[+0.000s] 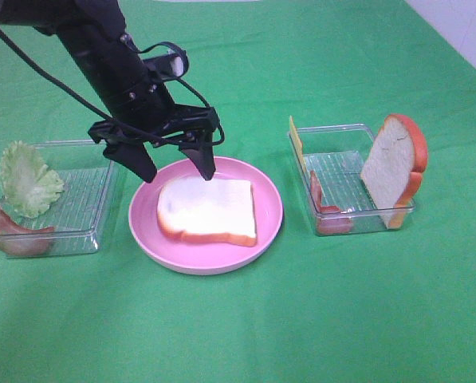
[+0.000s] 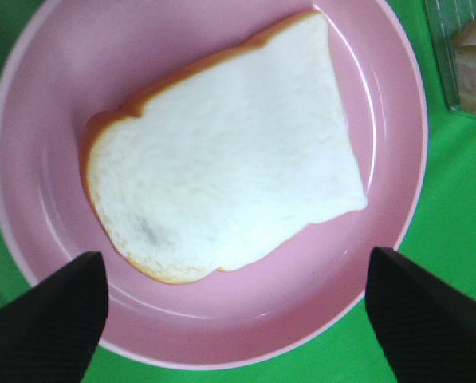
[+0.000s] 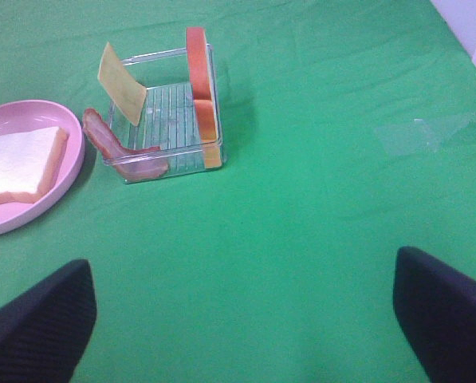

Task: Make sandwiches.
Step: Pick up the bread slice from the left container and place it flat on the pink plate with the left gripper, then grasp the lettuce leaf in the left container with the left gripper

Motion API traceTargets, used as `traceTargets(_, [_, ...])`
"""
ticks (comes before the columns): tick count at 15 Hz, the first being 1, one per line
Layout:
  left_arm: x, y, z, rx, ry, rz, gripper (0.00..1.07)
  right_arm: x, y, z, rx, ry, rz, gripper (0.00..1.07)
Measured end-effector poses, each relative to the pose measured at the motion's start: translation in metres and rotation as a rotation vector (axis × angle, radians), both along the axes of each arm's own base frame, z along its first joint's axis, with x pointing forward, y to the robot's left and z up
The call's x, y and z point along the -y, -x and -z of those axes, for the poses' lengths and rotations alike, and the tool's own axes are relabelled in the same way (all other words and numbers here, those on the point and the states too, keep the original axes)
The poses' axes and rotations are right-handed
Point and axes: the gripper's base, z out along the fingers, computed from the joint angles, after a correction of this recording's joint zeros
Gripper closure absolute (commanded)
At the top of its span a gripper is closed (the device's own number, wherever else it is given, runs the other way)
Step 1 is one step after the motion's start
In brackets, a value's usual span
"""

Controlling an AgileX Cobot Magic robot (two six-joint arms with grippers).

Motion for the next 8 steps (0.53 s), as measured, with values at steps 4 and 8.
traceTargets(4, [-0.019, 0.013, -0.037, 0.017, -0.151, 0.071, 0.24, 0.000, 0.000, 0.000, 0.000, 0.000, 0.000, 0.11])
traceTargets(8, [-0.050, 0.004, -0.056, 0.060, -0.246, 0.023, 0.24, 0.000, 0.000, 0.000, 0.000, 0.000, 0.000, 0.11])
